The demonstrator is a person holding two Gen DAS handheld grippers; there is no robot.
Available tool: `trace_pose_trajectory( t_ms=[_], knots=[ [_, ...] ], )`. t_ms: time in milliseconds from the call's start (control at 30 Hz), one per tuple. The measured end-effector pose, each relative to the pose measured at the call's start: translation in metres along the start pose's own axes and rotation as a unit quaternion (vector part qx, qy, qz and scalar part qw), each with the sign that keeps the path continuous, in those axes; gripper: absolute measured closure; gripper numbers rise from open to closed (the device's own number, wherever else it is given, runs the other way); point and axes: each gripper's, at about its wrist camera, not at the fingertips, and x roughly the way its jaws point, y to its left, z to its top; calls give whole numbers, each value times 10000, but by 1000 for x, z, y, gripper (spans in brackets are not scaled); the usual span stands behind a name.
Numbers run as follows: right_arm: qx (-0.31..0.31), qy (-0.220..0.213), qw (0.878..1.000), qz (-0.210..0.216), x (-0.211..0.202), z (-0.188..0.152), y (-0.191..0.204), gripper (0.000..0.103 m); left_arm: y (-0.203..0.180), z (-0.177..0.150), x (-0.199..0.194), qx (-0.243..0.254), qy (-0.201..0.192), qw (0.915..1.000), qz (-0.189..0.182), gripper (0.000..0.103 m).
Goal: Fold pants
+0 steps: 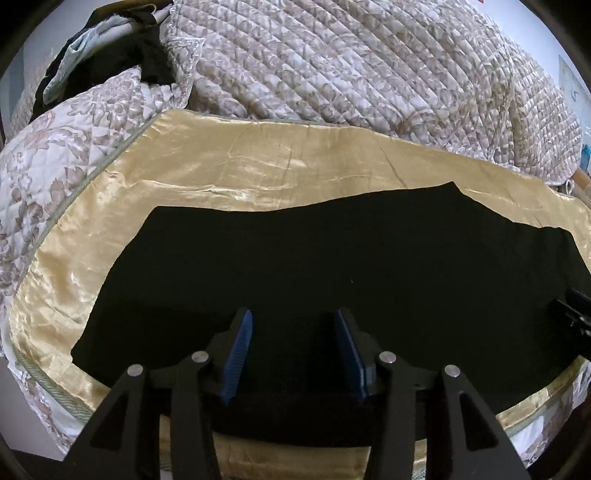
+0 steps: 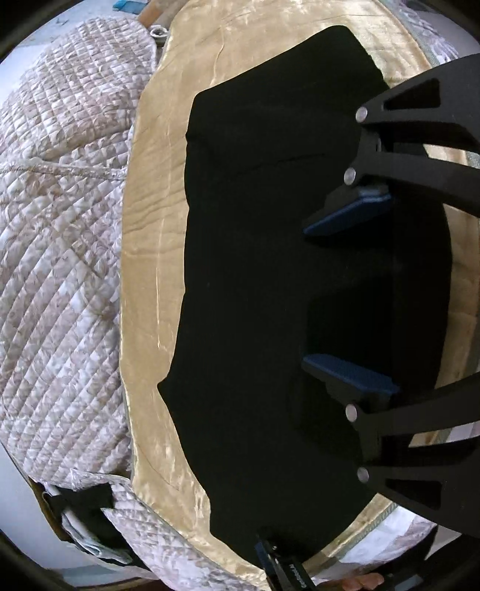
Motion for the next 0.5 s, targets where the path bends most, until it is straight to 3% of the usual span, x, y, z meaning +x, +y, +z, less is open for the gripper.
trace_pose_trajectory(
  t_ms=[200,300,367,500],
  knots=[
    [23,-72,9999,-122,-4,0,-2,32,17,0,-1,-219,-42,9997,115,53],
    [392,-225,9984,-341,-12,2,-19,32,32,0,-1,-404,-75,9988,265,53],
    [721,-205,9937,-832,-15,1,-34,32,39,-1,-1,-487,-71,9983,317,53],
    [1524,-83,9851,-796,-15,-2,-66,32,41,0,0,-503,-71,9979,394,53]
  ],
)
